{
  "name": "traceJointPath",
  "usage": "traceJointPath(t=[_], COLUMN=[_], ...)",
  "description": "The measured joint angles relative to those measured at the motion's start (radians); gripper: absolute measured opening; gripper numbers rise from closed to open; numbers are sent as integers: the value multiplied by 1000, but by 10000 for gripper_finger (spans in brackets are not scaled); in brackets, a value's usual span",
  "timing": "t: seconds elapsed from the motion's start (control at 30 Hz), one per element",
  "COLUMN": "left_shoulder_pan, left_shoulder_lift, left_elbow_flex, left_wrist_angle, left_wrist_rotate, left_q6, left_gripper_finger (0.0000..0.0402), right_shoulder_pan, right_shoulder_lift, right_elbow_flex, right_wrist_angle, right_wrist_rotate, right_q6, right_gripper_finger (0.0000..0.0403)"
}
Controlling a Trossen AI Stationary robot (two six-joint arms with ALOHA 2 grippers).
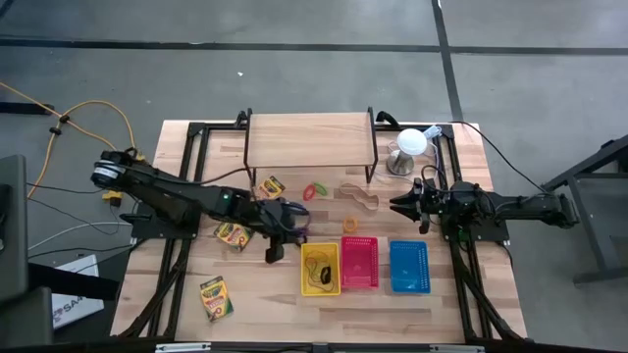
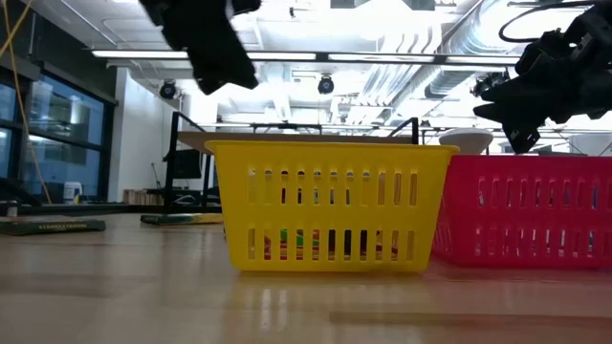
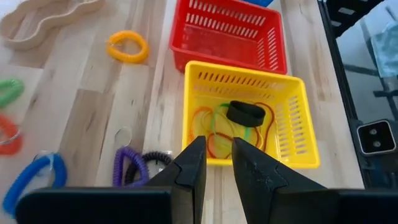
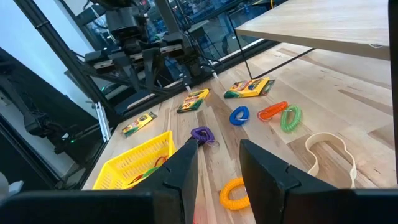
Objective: Pick & Place Office Desk Supplies
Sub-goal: Put the white rubber band into the yellow bin
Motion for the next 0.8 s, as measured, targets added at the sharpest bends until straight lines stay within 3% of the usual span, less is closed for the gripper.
traceJointPath(t=[0.47,0.8], left_shoulder_pan=[-54,-73], left_shoulder_lift=[-351,-463], left_elbow_flex=[-318,-434], left_wrist_angle=[108,151], left_wrist_rotate=[-148,-167], left_q6=[-35,-35], left_gripper_finger=[74,74], right_shoulder_pan=[0,0], right_shoulder_lift=[0,0], right_elbow_flex=[0,0], right_wrist_angle=[0,0], right_wrist_rotate=[0,0], right_q6=[0,0], right_gripper_finger=[107,107])
